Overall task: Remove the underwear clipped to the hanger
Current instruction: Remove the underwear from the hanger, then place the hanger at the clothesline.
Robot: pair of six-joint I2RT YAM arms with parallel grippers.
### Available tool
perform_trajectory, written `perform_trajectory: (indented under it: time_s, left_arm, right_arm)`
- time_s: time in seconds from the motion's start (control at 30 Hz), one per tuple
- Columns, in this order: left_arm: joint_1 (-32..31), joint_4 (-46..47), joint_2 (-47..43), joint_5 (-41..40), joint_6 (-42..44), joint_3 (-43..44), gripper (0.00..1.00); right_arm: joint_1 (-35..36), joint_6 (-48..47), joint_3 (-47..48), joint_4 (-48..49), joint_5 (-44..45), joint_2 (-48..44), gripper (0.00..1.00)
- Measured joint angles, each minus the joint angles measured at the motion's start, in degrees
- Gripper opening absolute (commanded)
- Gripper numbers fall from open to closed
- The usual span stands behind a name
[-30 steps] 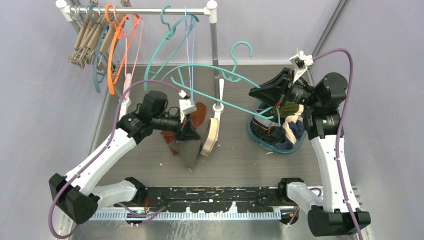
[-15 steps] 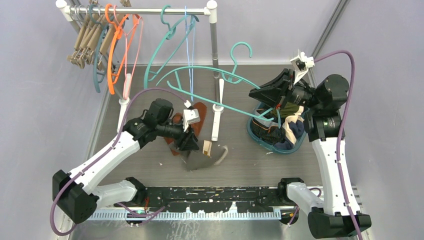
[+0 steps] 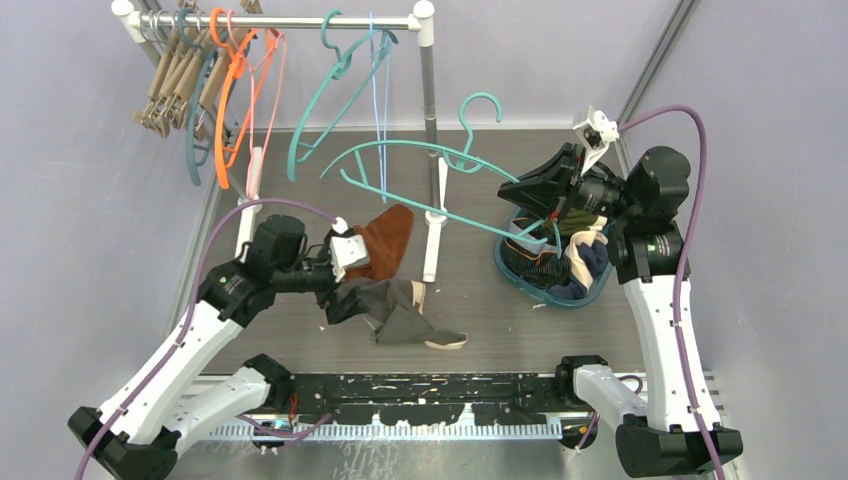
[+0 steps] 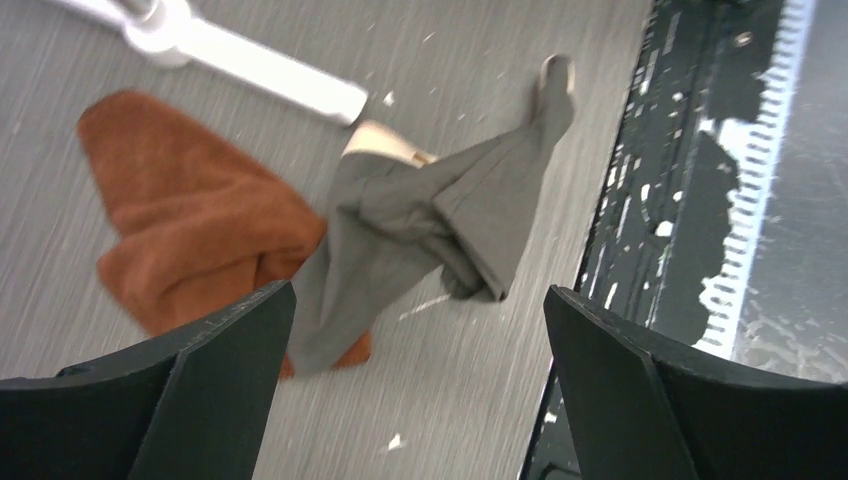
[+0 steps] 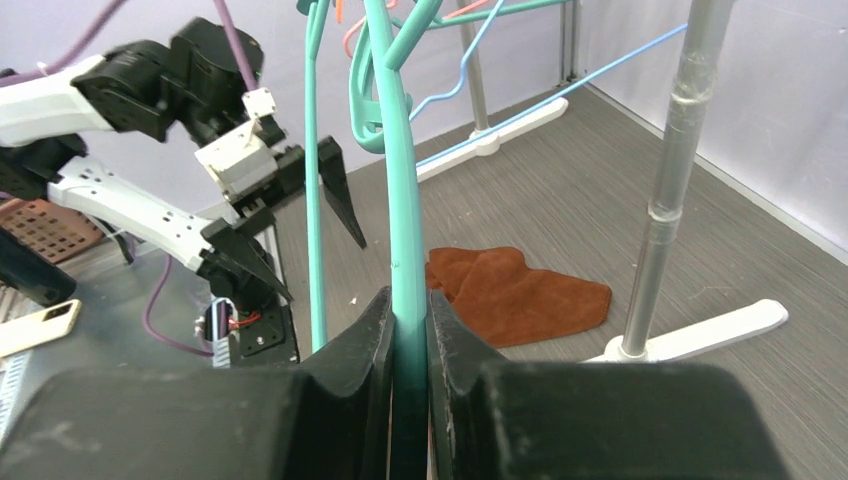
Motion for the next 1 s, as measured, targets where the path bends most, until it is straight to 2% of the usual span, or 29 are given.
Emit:
perform_trajectory:
  time_s: [0.2,0.4,0.57,0.8,0.9,1.0]
  left_arm:
    - [4.55,-10.49,-4.61,-6.99,3.67,4.57,0.98]
    - [7.06,-22.23,-6.45,-10.95,6.62,15.8,0.98]
    - [7.56,-28.26,-6.25,-11.67,7.08,24.79,0.98]
    - [7.58,-31.17,-1.79,-5.38,6.32,33.0,0.99]
    - [7.61,-30.88,0.83,-1.18,4.68,33.88,0.93]
    - [7.61,-29.09,3.15,2.6,1.46,33.03,0.82]
  right_arm:
    - [0.0,-9.29,0.44,-8.02,2.14,0.24,0.01]
    - [0.0,-21.9,1.84,-17.75,1.79,0.92,0.01]
    - [0.83,-31.06,2.27,-24.96,0.48,1.53,0.01]
    - [8.83,-43.89,2.36,-34.82,1.92,3.37,0.01]
    - [13.05,-46.58,1.97,-36.0,2.32,3.78,0.01]
    - [15.52,-48.15,0.46,-35.98,1.7,3.76,0.01]
